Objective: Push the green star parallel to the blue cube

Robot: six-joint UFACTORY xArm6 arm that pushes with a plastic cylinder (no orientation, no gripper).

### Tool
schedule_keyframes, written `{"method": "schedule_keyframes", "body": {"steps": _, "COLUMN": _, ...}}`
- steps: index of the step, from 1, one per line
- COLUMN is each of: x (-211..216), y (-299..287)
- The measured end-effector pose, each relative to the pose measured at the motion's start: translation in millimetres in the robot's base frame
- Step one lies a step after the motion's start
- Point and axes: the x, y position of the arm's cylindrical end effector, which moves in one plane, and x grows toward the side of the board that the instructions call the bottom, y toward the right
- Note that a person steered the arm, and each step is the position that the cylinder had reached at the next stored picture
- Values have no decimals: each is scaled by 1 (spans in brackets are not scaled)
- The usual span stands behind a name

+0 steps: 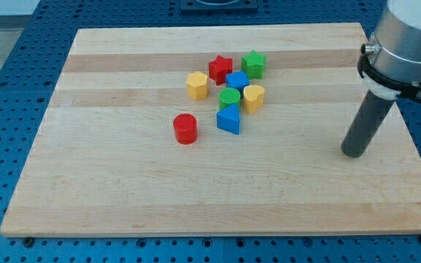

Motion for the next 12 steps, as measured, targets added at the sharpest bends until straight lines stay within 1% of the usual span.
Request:
{"method": "schedule_keyframes", "body": {"steps": 2, "x": -3, "y": 0}}
{"method": "schedule_keyframes", "body": {"steps": 3, "x": -32, "y": 2}}
{"method": "schedule_keyframes", "body": {"steps": 4, "x": -86, "y": 29}}
{"method": "schedule_keyframes", "body": {"steps": 5, "x": -148, "y": 35}}
{"method": "schedule_keyframes", "body": {"steps": 6, "x": -184, "y": 24}}
{"method": "schedule_keyframes", "body": {"steps": 7, "x": -211, "y": 1}}
{"method": "schedule_keyframes", "body": {"steps": 8, "x": -257, "y": -32}}
{"method": "schedule_keyframes", "body": {"steps": 9, "x": -266, "y": -94}}
{"method": "schedule_keyframes", "body": {"steps": 10, "x": -232, "y": -108}}
{"method": "schedule_keyframes", "body": {"steps": 11, "x": -214, "y": -108}}
{"method": "schedule_keyframes", "body": {"steps": 12, "x": -231, "y": -113}}
